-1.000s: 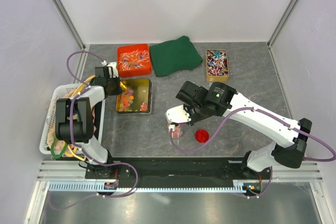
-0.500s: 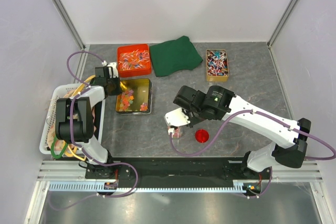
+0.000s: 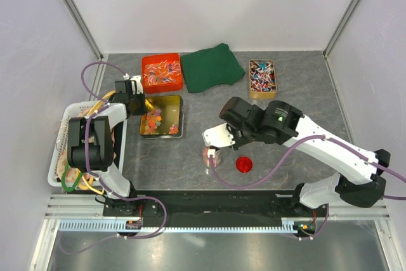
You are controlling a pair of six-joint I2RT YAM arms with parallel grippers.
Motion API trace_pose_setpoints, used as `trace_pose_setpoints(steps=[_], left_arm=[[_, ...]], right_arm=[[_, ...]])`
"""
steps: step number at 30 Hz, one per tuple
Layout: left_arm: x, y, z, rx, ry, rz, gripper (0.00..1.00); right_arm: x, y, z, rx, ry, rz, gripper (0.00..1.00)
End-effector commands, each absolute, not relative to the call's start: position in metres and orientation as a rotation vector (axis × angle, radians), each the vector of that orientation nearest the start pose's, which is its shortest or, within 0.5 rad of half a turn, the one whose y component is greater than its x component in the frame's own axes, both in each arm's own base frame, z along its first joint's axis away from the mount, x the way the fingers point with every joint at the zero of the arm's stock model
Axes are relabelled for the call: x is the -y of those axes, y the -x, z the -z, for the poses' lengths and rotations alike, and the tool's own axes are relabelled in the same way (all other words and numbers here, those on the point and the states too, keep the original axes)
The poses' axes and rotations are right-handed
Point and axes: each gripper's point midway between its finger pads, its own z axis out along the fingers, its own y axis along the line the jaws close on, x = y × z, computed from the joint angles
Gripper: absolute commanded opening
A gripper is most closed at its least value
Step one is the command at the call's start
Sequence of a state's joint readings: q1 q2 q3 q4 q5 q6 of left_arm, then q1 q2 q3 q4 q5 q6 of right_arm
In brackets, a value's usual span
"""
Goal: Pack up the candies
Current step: Place the storage box at the center of the board.
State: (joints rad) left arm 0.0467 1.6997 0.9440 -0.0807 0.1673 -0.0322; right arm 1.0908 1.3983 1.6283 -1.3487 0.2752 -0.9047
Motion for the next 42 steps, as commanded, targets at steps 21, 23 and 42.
trace_pose_setpoints(steps=[21, 23, 42], left_arm=[[0.047, -0.422, -0.049, -2.408, -0.228, 0.058, 0.24], [0.055, -0.421, -0.053, -2.398, -0.261, 0.105, 0.34], [0.169, -0.385, -0.196, -2.061, -0.713, 0.982, 1.00]], right_arm=[[-0.215, -0.255, -0.282, -1.577, 1.809, 0.113, 0.00], [-0.223, -0.261, -0.285, -1.578, 1.750, 0.088, 0.00], [-0.242, -0.325, -0.265, -1.598, 1.247, 0.163, 0.00]])
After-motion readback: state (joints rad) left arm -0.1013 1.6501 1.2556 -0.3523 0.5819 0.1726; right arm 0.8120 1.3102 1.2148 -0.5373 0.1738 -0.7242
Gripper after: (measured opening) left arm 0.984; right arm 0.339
